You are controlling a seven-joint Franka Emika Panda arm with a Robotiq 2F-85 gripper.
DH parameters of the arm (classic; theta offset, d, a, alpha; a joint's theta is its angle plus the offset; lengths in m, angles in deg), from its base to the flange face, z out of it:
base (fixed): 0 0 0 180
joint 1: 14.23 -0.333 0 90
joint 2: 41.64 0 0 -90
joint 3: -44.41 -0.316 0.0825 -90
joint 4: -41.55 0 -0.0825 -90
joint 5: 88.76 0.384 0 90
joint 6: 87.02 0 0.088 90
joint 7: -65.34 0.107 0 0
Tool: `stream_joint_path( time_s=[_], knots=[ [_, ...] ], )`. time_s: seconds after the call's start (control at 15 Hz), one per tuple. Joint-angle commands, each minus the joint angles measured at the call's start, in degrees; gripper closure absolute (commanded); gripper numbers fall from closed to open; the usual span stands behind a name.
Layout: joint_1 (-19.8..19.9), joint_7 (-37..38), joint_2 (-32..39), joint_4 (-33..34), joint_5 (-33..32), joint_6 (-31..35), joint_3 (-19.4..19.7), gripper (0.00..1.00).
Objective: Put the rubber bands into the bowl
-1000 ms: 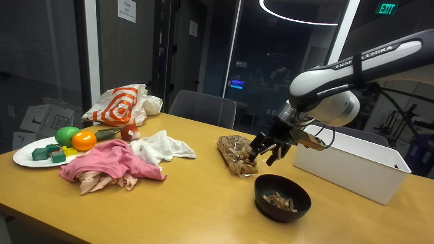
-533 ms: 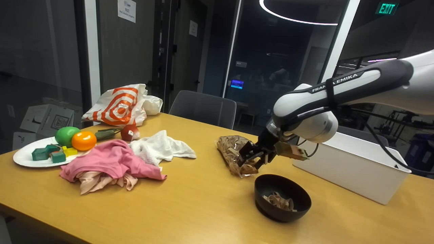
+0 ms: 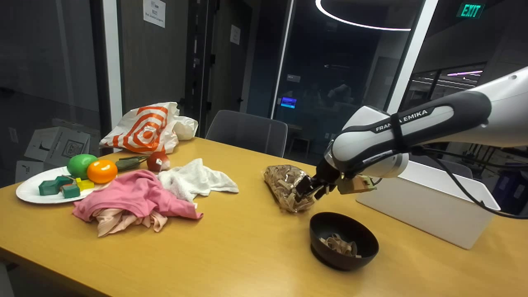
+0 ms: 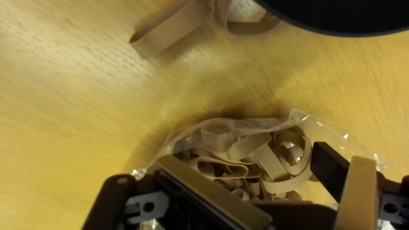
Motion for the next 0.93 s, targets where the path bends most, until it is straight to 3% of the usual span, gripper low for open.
stream_joint_path(
  time_s=[0.0, 0.33, 0.73, 0.87],
  knots=[
    [-1.3, 2.0, 0.3, 1.1, -3.5, 2.4, 1.1, 0.00],
    [-2.3, 4.8, 2.1, 2.4, -2.8, 5.1, 0.2, 0.00],
    [-8.3, 11.3, 5.7, 6.2, -12.1, 4.0, 7.0, 0.00],
    [-8.7, 12.4, 6.8, 7.7, -13.2, 3.3, 7.4, 0.00]
  ],
)
